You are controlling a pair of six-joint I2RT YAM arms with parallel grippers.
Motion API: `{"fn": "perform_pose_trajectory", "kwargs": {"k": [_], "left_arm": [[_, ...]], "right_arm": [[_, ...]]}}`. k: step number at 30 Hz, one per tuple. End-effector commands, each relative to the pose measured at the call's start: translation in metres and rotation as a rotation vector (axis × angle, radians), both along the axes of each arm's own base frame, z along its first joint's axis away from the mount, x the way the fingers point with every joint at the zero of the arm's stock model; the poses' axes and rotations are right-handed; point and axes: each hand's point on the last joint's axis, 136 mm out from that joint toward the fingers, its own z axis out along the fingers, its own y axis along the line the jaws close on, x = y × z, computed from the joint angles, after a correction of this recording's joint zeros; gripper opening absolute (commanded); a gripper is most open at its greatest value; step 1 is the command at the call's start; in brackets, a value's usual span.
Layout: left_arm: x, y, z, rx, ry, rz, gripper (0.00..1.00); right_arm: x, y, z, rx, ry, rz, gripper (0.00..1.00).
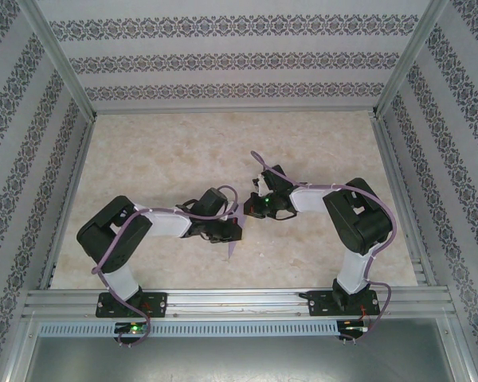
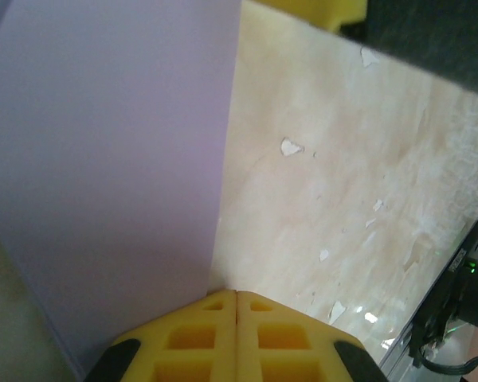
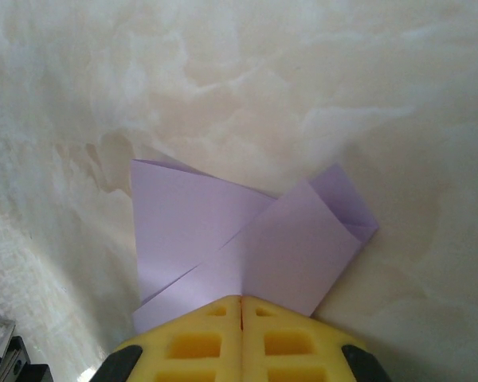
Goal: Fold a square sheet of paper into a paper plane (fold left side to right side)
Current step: Fold the wing for the fifth time at the center of the table.
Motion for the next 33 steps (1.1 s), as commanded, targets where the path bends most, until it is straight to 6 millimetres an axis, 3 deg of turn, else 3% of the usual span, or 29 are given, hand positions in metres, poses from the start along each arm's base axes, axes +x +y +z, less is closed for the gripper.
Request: {"fn": "perform_pose_trajectory", "kwargs": {"k": [1,10,19,25,33], "left_arm": [[-0.027,0.011,-0.006,0.040,0.052,-0.061,0.00],[-0.047,0.022,-0.001,0.040,0.051,-0.094,0.00],[-0.054,0.011,0.016,-0.042,0.032,-0.127,0.00],[-0.056,0.014,0.003,0.003,0.051,-0.136,0.00],[-0.073,0.022,-0.013,0.050,0.096,-0.147,0.00]], "right_arm": [[-0.024,-0.037,-0.049,-0.213,0.114,-0.031,0.00],[-0.025,-0.039,-0.051,-0.224,0.120,-0.027,0.00],[-0.027,-0.040,-0.053,-0.230,0.126,-0.025,0.00],[-0.028,-0.041,-0.055,-0.239,0.129,-0.023,0.00],[-0.027,-0.043,-0.054,-0.252,0.123,-0.015,0.00]]}}
